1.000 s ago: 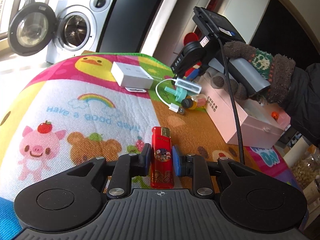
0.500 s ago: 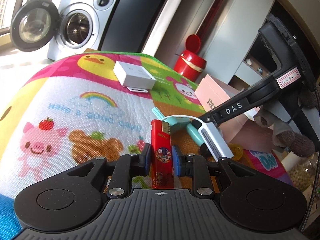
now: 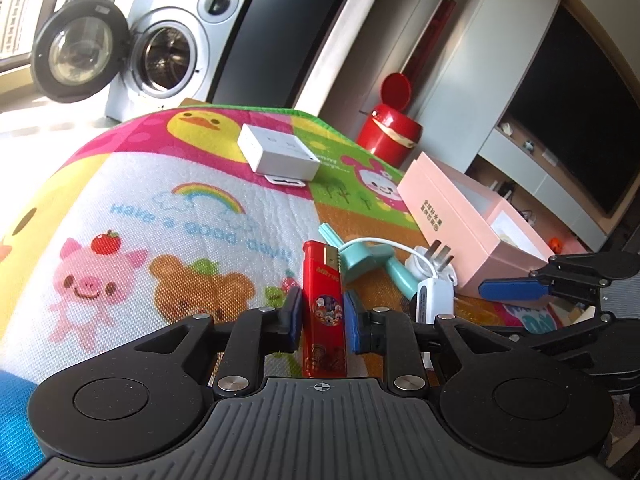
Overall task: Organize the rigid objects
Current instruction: 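Grasp the amber oil bottle with the right tool, then carry the lighter with the left tool while the right tool carries the bottle over the box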
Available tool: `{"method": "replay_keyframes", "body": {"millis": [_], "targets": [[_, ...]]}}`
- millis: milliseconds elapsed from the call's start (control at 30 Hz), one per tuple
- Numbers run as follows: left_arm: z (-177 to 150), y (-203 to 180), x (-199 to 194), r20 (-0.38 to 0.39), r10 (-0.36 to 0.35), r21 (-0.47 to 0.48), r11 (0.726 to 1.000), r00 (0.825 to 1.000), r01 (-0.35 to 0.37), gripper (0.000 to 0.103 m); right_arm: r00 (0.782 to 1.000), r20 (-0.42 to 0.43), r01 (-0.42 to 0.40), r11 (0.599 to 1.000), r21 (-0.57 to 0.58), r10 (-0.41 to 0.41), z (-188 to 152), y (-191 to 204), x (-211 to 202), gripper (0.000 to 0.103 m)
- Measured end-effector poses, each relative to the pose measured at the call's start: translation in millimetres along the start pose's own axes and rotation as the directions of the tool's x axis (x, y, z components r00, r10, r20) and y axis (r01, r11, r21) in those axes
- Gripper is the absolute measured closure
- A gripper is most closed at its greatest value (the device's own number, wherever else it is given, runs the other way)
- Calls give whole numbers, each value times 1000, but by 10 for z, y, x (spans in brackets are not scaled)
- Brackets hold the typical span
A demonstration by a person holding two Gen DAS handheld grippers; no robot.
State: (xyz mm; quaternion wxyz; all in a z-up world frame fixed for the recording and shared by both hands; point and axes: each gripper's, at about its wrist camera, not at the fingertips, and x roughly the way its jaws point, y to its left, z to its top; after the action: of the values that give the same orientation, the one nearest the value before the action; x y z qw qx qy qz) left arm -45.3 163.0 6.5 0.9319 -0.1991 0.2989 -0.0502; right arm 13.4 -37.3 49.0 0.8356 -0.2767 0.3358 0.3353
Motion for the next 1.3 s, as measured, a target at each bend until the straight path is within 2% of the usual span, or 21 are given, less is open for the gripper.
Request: {"method": "replay_keyframes", "body": {"millis": [133, 233, 333, 400, 567, 700, 800, 933, 1000, 1100, 1200, 1300], "targets": [[-90, -153, -207, -9, -5, 45, 999, 1000, 6, 78, 1000, -6, -30, 998, 63, 31, -104, -83, 73, 67], [-122, -355, -388, -19, -48, 112, 992, 999, 50, 78, 999, 9, -47, 997, 69, 46, -276, -125, -59, 75], [-147, -607, -395, -71, -120, 160, 979, 990, 130, 78, 999, 15, -31, 994, 100, 30, -496, -218, -208, 75], [-181, -795, -305, -101, -139, 192, 969, 985, 156, 78, 1000, 12, -9, 989, 146, 8, -639, -323, -300, 75], [-262, -1219, 14, -134, -99, 260, 957, 986, 132, 78, 995, -21, 102, 958, 266, -100, -957, -579, -456, 75], [-318, -1393, 243, -177, -44, 281, 955, 983, 93, 78, 997, -14, 72, 942, 327, -71, -1089, -705, -539, 75], [-386, -1444, 336, -211, -12, 310, 947, 977, 78, 78, 997, 19, 66, 935, 348, -77, -1062, -759, -569, 72], [-427, -1448, 316, -198, -1, 332, 941, 980, 69, 79, 994, 55, 74, 937, 341, -98, -883, -785, -490, 69], [-434, -1446, 310, -195, -2, 338, 939, 981, 69, 79, 994, 51, 77, 941, 329, -100, -783, -802, -390, 69], [-459, -1450, 291, -186, -1, 352, 934, 983, 67, 79, 997, 2, 73, 944, 323, -78, -661, -834, -196, 69], [-460, -1443, 281, -182, -10, 348, 935, 983, 74, 79, 997, -22, 77, 950, 302, -74, -632, -820, -162, 84], [-457, -1422, 283, -179, -19, 336, 939, 984, 79, 79, 996, 34, 66, 941, 332, -81, -647, -864, -379, 84]]}}
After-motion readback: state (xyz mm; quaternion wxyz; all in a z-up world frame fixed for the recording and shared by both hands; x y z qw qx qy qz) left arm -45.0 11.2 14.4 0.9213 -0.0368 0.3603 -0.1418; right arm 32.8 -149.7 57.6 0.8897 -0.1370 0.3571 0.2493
